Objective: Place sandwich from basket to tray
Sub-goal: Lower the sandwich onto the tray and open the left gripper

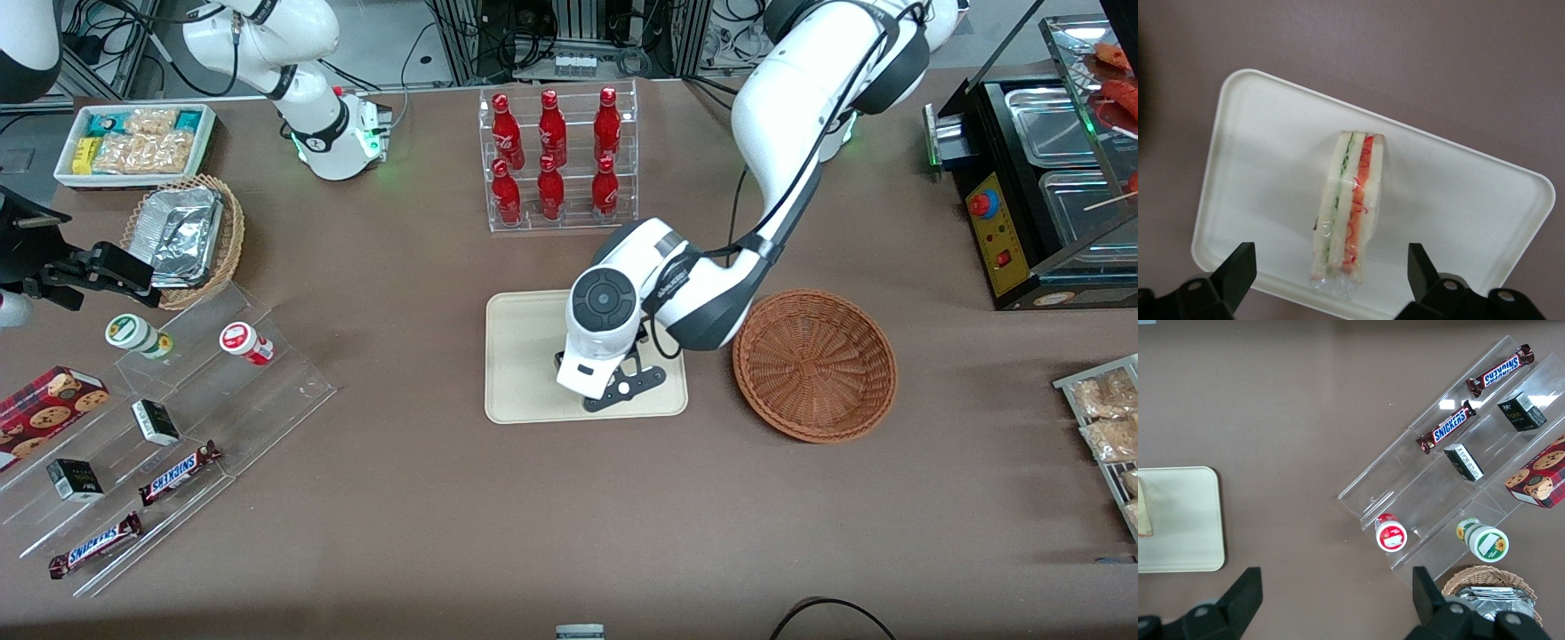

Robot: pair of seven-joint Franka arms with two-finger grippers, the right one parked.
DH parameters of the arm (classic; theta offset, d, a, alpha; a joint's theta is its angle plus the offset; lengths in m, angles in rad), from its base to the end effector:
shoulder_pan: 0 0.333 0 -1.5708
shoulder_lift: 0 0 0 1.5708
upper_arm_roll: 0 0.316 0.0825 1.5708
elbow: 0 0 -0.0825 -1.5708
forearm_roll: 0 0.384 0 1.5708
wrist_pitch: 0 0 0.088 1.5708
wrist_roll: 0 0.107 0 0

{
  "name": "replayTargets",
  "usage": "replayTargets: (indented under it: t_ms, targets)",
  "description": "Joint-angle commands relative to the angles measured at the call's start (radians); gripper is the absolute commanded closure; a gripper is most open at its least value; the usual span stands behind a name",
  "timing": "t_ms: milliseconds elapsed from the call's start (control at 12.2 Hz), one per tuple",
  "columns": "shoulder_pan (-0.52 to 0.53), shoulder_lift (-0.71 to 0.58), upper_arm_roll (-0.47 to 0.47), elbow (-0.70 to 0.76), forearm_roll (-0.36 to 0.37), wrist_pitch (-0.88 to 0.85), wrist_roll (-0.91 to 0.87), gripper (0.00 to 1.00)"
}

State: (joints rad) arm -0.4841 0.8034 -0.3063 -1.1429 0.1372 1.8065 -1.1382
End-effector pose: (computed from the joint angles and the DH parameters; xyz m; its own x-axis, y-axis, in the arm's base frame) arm 0.5764 -0.4722 0.3268 0.9176 0.3768 -0.1267 0.3720 -0.9263 -0.0605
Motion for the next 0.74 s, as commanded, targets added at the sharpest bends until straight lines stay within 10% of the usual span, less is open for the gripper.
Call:
replayTargets:
  t_ms: [0,655]
  targets:
    - [0.01,-0.056,0.004,-0.023,0.01,-0.073,0.001,0.0]
    - [0.238,-0.309,0.001,-0.276,-0.005,-0.217,0.259,0.0]
